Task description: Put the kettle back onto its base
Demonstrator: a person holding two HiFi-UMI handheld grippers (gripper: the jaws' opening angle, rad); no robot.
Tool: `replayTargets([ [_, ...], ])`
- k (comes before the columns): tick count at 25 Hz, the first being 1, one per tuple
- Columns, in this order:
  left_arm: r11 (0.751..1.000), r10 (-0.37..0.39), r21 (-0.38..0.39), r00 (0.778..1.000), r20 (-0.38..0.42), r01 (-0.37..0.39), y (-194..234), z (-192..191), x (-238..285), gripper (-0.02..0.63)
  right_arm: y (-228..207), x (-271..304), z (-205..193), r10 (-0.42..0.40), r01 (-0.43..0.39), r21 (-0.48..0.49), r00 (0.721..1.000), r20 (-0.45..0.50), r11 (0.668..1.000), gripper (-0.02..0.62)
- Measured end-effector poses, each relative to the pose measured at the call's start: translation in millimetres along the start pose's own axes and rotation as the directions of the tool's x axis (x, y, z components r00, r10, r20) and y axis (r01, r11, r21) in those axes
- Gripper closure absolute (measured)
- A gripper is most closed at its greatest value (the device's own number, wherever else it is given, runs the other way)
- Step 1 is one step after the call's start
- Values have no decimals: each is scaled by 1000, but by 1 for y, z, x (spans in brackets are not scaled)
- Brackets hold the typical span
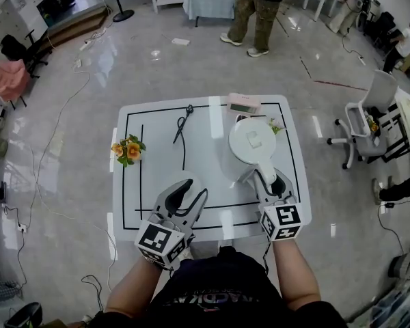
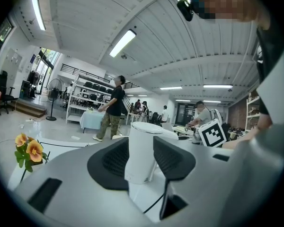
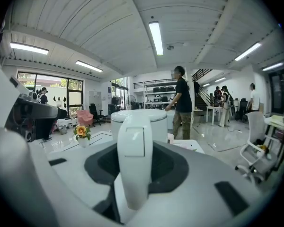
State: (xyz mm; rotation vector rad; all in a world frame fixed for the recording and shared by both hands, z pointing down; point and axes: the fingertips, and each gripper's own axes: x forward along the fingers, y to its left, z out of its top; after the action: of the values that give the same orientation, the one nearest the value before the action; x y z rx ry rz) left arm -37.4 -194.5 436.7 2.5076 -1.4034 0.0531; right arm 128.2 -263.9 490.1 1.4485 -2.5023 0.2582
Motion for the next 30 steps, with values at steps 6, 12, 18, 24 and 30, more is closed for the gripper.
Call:
replayTargets([
  [6,1000,24,-6,1000,1,-24,9,0,-13,601,3,2,5,6,-6,-6,1000,9,1000,463],
  [12,998,63,-11,998,8,-63,21,-1,-27,601,14,4,14,24,-23,-35,1000,21,999,466],
  [18,996,90,-15,996,19,-90,35,6,-49,601,44,6,33,62,-59,-64,997,38,996,468],
  [24,993,122,-12,992,34,-121,48,9,-75,601,81,11,54,121,-116,-70,989,80,991,468],
  [30,989,145,-5,988,45,-145,60,11,-104,601,127,17,66,192,-186,-64,976,102,981,468],
])
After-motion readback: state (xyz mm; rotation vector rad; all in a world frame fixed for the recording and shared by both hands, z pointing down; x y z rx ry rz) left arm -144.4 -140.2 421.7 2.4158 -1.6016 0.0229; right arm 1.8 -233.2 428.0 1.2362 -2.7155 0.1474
